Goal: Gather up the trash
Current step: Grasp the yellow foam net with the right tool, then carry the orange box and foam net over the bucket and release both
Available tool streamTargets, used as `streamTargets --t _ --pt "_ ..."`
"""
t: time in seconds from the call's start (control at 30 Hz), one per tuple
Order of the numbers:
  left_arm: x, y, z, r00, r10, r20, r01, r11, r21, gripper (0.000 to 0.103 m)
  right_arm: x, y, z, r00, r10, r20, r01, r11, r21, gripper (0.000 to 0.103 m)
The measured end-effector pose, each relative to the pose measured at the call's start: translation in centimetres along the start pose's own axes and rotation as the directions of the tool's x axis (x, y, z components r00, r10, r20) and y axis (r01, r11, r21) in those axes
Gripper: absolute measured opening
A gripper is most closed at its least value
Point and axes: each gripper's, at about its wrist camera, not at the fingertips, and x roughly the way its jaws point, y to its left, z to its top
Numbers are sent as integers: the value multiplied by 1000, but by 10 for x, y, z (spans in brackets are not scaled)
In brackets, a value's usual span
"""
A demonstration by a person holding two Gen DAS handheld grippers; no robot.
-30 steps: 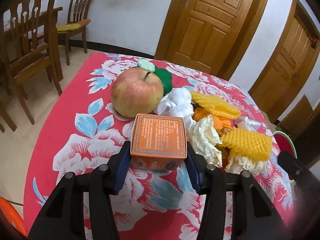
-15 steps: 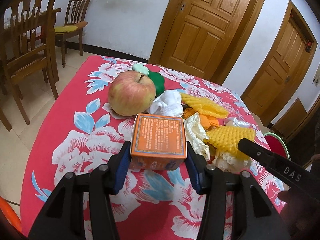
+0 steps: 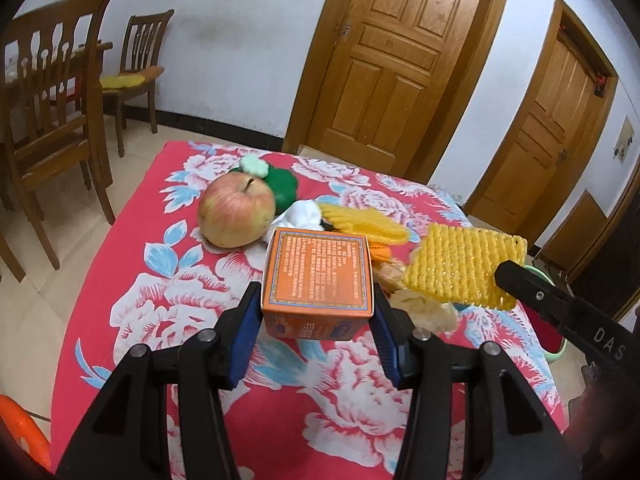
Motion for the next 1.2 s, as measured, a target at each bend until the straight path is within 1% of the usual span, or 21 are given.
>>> streamTargets --t 0.2,0.3,0.4,0.57,0.83,1.07,1.2 --pt "-10 -24 0 1000 -7 5 7 1000 23 52 -21 -21 1 1000 -8 19 7 1000 30 11" --pt "-11 -39 1 1000 -14 2 14 999 39 52 -33 -34 1 999 -16 41 14 999 40 11" --pt "-10 -55 2 999 -34 -8 35 998 51 52 -47 -49 2 997 -34 65 31 998 53 11" --pt "-6 -86 1 998 -62 -19 63 993 99 52 -68 -80 3 992 -74 99 65 993 97 11" --pt "6 -138 -1 991 -119 -66 129 976 174 52 -91 -132 -2 982 -134 131 108 976 191 11" --pt "27 -183 -5 982 -149 -114 172 958 228 52 -97 -179 -9 975 -182 125 142 951 273 11" --pt "42 -210 -8 976 -164 -143 198 943 267 52 -99 -202 -12 971 -207 118 162 936 312 11"
